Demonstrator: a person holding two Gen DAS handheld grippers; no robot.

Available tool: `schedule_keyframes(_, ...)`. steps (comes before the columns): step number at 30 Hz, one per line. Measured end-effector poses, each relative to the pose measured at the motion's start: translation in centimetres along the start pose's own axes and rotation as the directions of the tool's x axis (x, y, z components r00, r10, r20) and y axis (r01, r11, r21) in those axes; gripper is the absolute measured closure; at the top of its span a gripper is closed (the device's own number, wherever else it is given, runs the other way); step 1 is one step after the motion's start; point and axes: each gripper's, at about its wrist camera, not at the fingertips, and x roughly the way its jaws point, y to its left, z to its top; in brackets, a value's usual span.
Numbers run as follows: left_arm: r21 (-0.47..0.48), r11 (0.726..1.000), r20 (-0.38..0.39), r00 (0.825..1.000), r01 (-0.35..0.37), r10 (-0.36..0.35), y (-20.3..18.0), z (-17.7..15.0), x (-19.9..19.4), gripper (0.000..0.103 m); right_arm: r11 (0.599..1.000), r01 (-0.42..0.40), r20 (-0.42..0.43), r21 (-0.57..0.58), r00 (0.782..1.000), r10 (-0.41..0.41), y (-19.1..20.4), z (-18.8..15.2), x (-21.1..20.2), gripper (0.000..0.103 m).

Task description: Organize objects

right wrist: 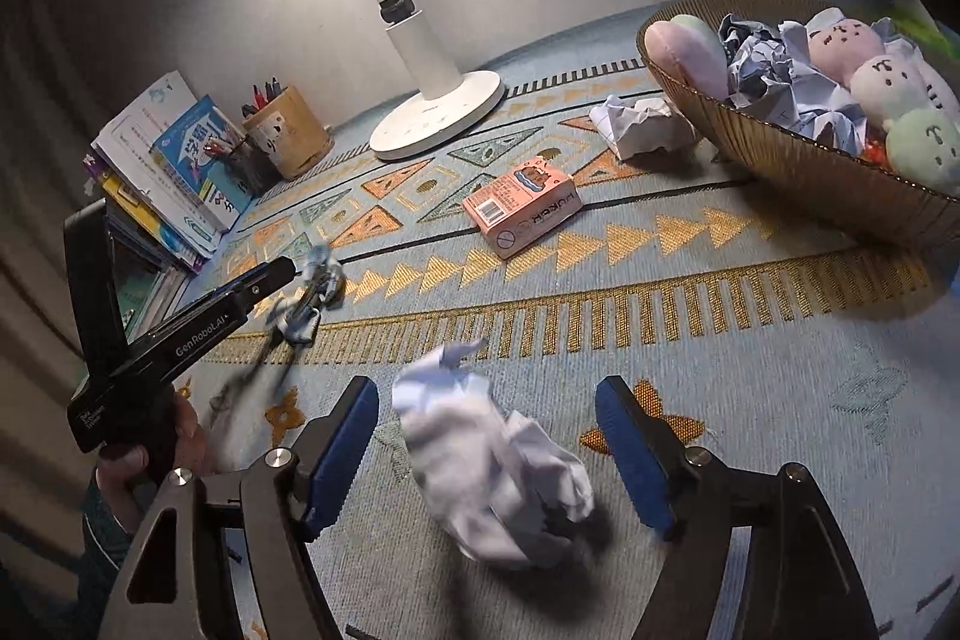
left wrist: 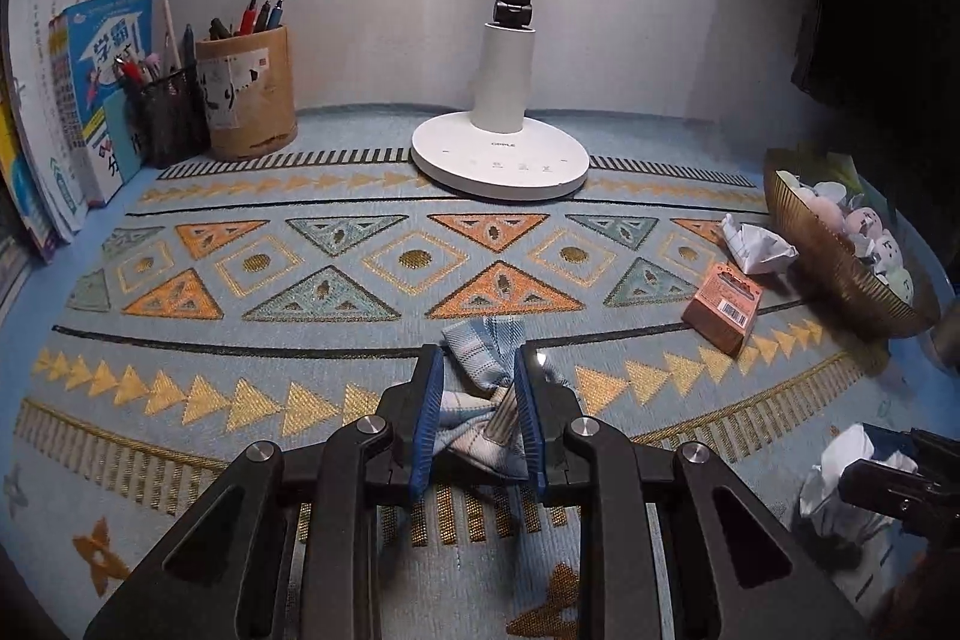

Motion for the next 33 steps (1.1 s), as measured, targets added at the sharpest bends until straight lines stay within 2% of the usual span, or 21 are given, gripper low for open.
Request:
schedule_keyframes(4,0.011,1.000,-0.002,1.000,0.015,-0.015,-0.3,-0.1,0.0,0.081,0.999,0.020,-0.024,-0.032,1.000,-0.021,0.8,-0.2,0.4,0.025)
schedule_keyframes(5,0.011,0.999,-0.017,0.999,0.039,-0.039,-0.2,-0.1,0.2,0.077,0.999,0.030,-0.024,-0.041,0.999,-0.031,1.1,-0.3,0.4,0.025)
schedule_keyframes(6,0.007,0.998,-0.044,0.998,0.055,-0.055,0.0,-0.1,0.5,0.071,0.998,0.029,-0.027,-0.047,0.999,-0.030,1.2,-0.4,0.4,0.024)
schedule_keyframes(9,-0.049,0.998,-0.084,0.996,0.031,-0.035,1.2,-0.2,0.5,0.042,0.997,0.030,-0.037,-0.069,0.999,-0.032,1.3,-1.0,0.0,0.022)
schedule_keyframes(10,-0.063,0.998,-0.097,0.995,0.023,-0.029,1.6,-0.3,0.5,0.020,0.997,0.029,-0.038,-0.074,0.999,-0.031,1.2,-1.2,-0.2,0.020)
schedule_keyframes(11,-0.064,0.998,-0.108,0.994,0.021,-0.028,1.8,-0.3,0.5,0.013,0.997,0.023,-0.039,-0.076,0.999,-0.026,1.2,-1.4,-0.4,0.018)
schedule_keyframes(14,-0.048,0.998,-0.132,0.990,0.039,-0.045,1.7,-0.5,0.6,0.013,0.996,-0.001,-0.048,-0.093,0.999,-0.004,1.1,-2.3,-0.6,0.017)
schedule_keyframes(18,0.087,0.996,-0.157,0.987,-0.006,0.020,-0.6,-0.5,1.7,0.016,0.991,-0.003,-0.064,-0.134,0.998,-0.006,1.6,-3.6,-0.6,0.016)
schedule_keyframes(20,0.128,0.992,-0.180,0.983,-0.001,0.024,-1.3,-0.6,2.5,0.054,0.985,0.018,-0.068,-0.169,0.997,-0.030,2.2,-3.9,-0.5,0.016)
schedule_keyframes(21,0.148,0.989,-0.176,0.983,-0.026,0.052,-1.6,-0.7,2.7,0.056,0.982,0.032,-0.070,-0.188,0.996,-0.046,2.5,-4.1,-0.4,0.016)
schedule_keyframes(23,0.164,0.986,-0.163,0.985,-0.021,0.048,-1.9,-0.8,2.4,0.071,0.974,0.049,-0.076,-0.222,0.995,-0.067,2.9,-4.5,-0.5,0.016)
schedule_keyframes(25,0.174,0.984,-0.149,0.986,-0.046,0.072,-2.0,-0.9,2.3,0.076,0.972,0.049,-0.074,-0.231,0.995,-0.068,2.8,-4.9,-0.8,0.016)
schedule_keyframes(33,0.162,0.983,-0.134,0.986,-0.082,0.104,-1.7,-1.0,2.2,0.076,0.976,0.043,-0.052,-0.213,0.997,-0.056,2.0,-6.1,-2.1,0.012)
